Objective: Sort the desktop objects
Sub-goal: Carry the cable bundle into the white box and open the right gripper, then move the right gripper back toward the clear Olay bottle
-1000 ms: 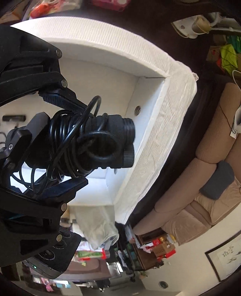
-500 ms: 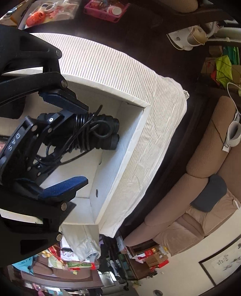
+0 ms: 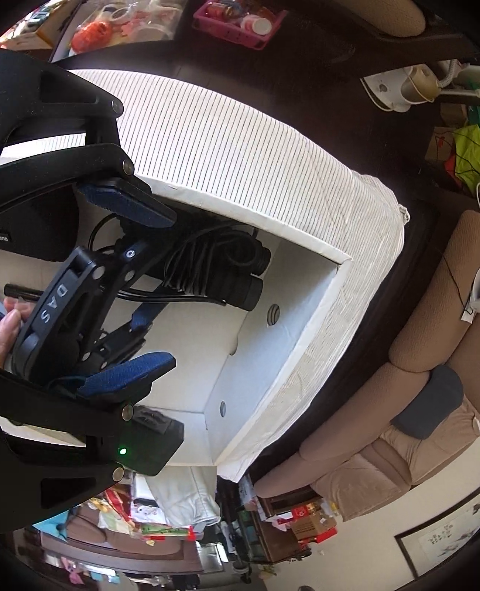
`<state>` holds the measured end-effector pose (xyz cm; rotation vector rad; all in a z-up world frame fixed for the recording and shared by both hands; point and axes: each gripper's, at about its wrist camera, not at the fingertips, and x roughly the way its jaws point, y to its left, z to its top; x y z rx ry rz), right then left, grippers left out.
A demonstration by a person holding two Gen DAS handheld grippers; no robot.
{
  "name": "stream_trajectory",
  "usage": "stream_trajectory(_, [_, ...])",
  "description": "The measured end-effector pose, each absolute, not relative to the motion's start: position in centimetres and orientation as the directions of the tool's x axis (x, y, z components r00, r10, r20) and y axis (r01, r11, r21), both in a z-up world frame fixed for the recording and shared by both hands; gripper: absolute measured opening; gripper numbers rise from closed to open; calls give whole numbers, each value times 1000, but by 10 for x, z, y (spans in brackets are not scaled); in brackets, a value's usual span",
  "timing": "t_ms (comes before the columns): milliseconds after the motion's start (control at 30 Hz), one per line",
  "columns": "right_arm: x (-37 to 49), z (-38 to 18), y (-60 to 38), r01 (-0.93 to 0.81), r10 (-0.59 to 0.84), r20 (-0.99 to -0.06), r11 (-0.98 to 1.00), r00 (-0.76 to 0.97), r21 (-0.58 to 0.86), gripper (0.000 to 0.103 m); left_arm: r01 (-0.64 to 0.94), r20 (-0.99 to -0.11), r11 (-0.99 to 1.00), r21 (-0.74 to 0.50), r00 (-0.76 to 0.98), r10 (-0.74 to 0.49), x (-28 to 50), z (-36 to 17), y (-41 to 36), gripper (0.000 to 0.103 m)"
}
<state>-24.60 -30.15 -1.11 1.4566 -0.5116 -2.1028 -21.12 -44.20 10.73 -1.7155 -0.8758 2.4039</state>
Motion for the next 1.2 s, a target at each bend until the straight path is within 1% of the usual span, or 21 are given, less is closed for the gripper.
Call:
stream_trajectory(133, [-237,11,-289,258,-558,-783,-827,-273,499,72,265,-856,-843,-469,-370,360,-209,103,-438,72])
stream_trajectory(233, [-225,23,-278,280,-536,-802,-838,-263,468,72,259,-870,-859,-442,-357,340,-206,102,-433,72])
stream_trajectory(467, [-194,59,-255,348,-425,-850,-883,-311,314,72,261,-900,-890,-375,-334,281,-184,105,-419,74])
stream_trajectory(500, [-190,65,-251,351,-414,-853,-887,-317,300,73,262,-902,-893,-366,-334,272,-180,107,-418,74])
stream_trajectory(533, [-187,70,-248,350,-408,-856,-890,-319,294,74,263,-904,-896,-359,-336,264,-174,109,-417,77])
stream_trajectory(567, [-183,74,-245,348,-404,-858,-891,-318,291,78,264,-907,-899,-349,-337,253,-169,112,-415,79])
stream_trajectory(700, [-157,92,-223,361,-385,-861,-896,-332,261,85,257,-912,-910,-324,-340,229,-142,122,-403,83])
stream_trajectory(733, [-152,97,-222,366,-375,-860,-898,-344,245,87,254,-909,-909,-331,-344,234,-135,125,-398,87])
stream_trajectory(767, [-146,103,-222,370,-368,-857,-900,-360,231,94,247,-900,-903,-352,-354,254,-127,128,-395,95])
stream_trajectory(800, [-140,109,-219,372,-357,-853,-904,-380,213,103,241,-890,-896,-372,-366,272,-119,131,-391,95])
stream_trajectory(900, [-120,122,-209,384,-334,-850,-907,-408,172,103,242,-884,-893,-379,-379,272,-96,138,-380,95])
stream_trajectory(1133, [-70,155,-178,408,-327,-840,-902,-434,140,103,249,-859,-874,-417,-421,290,-45,158,-357,95])
stream_trajectory(1167, [-63,160,-172,407,-327,-837,-903,-439,140,103,248,-856,-870,-425,-423,298,-38,159,-353,101])
stream_trajectory(1200, [-57,164,-166,405,-327,-835,-904,-443,139,103,245,-854,-870,-427,-424,300,-32,161,-348,103])
